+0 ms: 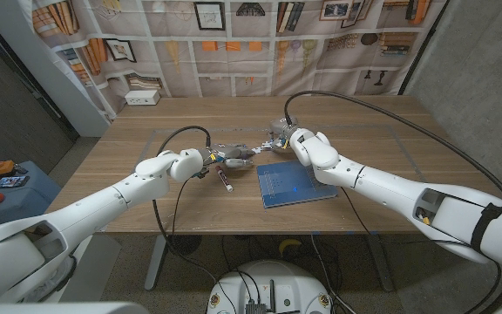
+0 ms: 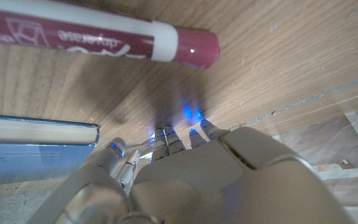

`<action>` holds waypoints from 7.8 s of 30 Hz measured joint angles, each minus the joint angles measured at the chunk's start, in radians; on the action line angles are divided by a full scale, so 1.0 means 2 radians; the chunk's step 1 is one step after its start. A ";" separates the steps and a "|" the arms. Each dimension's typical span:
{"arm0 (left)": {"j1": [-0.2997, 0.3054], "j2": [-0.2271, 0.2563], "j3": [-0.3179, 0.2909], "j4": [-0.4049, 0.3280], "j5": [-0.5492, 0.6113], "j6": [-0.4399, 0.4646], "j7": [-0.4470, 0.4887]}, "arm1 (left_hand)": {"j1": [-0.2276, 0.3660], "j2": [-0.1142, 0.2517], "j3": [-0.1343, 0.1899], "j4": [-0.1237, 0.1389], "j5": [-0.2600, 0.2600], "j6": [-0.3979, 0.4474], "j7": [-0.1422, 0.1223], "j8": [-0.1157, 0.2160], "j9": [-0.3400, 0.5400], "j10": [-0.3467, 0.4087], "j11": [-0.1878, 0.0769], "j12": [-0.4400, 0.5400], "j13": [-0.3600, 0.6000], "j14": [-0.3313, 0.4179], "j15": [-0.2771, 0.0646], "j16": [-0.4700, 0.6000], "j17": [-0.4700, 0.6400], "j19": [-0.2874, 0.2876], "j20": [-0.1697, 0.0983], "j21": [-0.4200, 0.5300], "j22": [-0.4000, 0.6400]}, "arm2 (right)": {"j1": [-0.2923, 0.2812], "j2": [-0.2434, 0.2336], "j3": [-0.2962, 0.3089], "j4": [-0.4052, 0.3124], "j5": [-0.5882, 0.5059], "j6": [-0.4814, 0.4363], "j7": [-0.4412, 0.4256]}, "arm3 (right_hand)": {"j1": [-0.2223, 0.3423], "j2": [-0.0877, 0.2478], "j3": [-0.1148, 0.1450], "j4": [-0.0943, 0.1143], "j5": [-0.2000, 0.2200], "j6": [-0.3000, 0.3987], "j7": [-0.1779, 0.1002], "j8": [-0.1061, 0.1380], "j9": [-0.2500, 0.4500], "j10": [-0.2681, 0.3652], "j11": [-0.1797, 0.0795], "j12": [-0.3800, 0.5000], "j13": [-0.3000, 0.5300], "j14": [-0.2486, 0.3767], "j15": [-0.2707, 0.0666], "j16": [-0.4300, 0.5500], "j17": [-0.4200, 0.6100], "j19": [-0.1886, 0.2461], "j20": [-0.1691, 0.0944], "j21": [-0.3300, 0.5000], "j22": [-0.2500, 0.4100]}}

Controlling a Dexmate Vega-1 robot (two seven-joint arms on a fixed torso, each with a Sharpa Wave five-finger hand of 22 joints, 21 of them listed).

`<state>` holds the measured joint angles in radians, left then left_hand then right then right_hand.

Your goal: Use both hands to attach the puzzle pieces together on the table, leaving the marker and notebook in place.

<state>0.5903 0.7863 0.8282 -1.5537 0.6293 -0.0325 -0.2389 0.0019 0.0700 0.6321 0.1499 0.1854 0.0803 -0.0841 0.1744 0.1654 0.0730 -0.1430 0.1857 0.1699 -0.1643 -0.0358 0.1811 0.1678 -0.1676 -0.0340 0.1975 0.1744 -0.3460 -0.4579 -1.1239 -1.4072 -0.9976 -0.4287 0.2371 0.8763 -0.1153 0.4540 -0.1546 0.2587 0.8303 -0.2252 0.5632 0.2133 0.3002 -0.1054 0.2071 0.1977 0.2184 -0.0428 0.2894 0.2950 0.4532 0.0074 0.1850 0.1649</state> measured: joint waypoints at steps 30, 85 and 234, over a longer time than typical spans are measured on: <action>0.007 0.005 -0.001 -0.013 -0.001 0.011 -0.007 | 0.003 0.001 0.004 -0.004 0.000 0.000 0.000 -0.002 0.000 0.000 0.000 0.000 -0.002 0.000 0.000 0.000 0.000 0.000 0.000 0.000 0.000 | 0.013 0.004 -0.020 0.027 -0.010 0.016 -0.018 | 0.000 0.000 0.000 0.000 -0.002 0.000 0.000 -0.003 0.000 0.000 0.000 0.000 0.000 0.003 0.003 0.000 0.002 0.000 0.000 0.000 0.000; 0.012 0.007 -0.002 -0.022 -0.001 0.025 -0.015 | 0.009 0.003 0.014 -0.014 0.000 0.003 0.003 0.000 0.000 -0.001 0.001 -0.001 -0.003 0.000 0.000 -0.002 -0.002 0.000 0.000 0.000 0.000 | 0.006 0.012 -0.023 0.013 -0.025 -0.012 0.000 | 0.000 0.000 -0.004 0.000 -0.004 0.000 0.000 -0.006 -0.001 0.002 0.002 0.000 0.000 0.003 0.003 0.000 0.005 0.002 0.005 0.000 0.000; 0.038 0.024 -0.015 -0.060 0.010 0.062 -0.009 | 0.018 0.007 0.030 -0.034 0.000 0.013 0.007 0.001 0.002 0.018 0.000 -0.001 -0.001 0.000 0.000 -0.002 -0.002 0.000 0.000 0.000 0.000 | -0.053 0.006 0.046 0.004 0.159 -0.001 -0.140 | -0.234 0.037 -0.137 0.085 0.044 -0.305 0.054 -0.189 -0.016 -0.083 0.030 -0.013 -0.003 -0.062 0.026 -0.041 -0.005 -0.055 0.002 -0.002 -0.001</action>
<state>0.6668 0.8339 0.7972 -1.6731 0.6492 0.0910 -0.2575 0.0388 0.0831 0.6912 0.0820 0.1854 0.1059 -0.0695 0.1769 0.1701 0.1092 -0.1426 0.1845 0.1672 -0.1643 -0.0358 0.1781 0.1635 -0.1675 -0.0340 0.1975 0.1744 -0.4524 -0.4453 -1.0327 -1.3995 -0.6798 -0.4311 -0.0420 0.4083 -0.0423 0.1807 0.0159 0.3474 0.2204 -0.1166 0.1846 0.1813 0.1333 -0.0463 0.1808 0.1911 0.0951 0.0097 0.2068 0.2847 0.3424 0.0107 0.1811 0.1628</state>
